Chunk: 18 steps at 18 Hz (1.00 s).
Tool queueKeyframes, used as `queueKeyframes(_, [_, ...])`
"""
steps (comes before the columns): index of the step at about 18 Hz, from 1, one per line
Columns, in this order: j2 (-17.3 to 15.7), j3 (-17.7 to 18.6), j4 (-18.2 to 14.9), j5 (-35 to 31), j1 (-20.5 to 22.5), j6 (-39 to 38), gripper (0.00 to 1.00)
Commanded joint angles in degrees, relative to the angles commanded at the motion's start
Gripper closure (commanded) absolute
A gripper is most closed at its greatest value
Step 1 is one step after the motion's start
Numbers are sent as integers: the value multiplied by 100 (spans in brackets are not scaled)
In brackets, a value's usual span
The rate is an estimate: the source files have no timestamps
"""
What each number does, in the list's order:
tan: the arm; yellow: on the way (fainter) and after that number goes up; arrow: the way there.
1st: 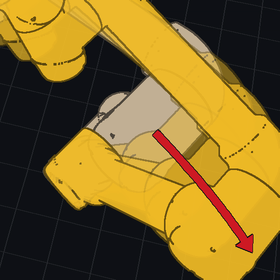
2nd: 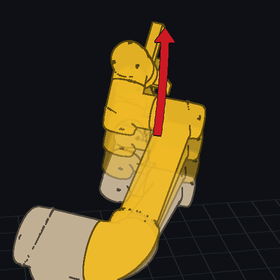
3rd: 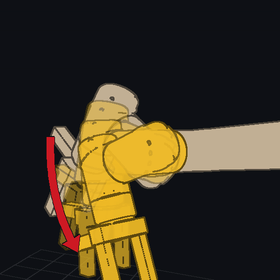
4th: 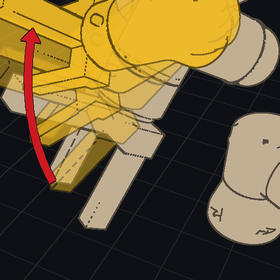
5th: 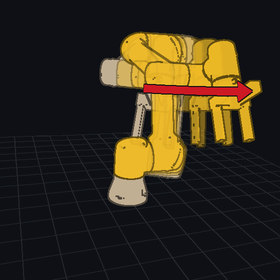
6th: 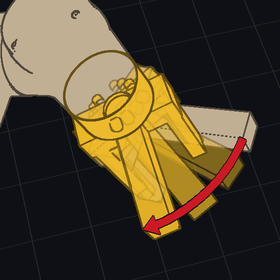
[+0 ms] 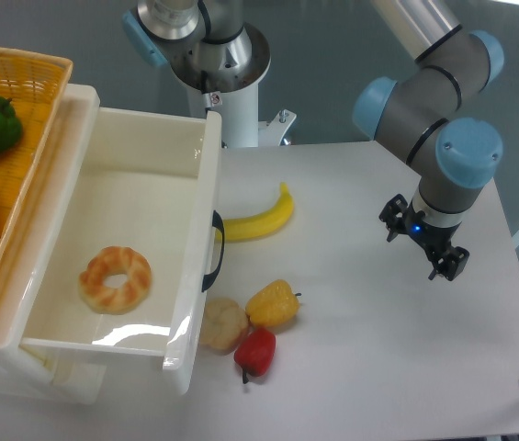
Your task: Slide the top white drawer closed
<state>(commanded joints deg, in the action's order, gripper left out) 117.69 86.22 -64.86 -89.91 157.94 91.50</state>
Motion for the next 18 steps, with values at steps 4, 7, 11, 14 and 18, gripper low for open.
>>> queueKeyframes(4, [0,53,88,-44,-26,0,0])
queueKeyframes(7, [-17,202,105,-158,-26,-9,0])
queueKeyframes(11, [-88,588,211,-132,0,-201,0])
queueKeyframes(14, [-175,712,185,-193,-70,-412,0])
queueKeyframes(18, [-369,958,123,-193,-324,-851,0])
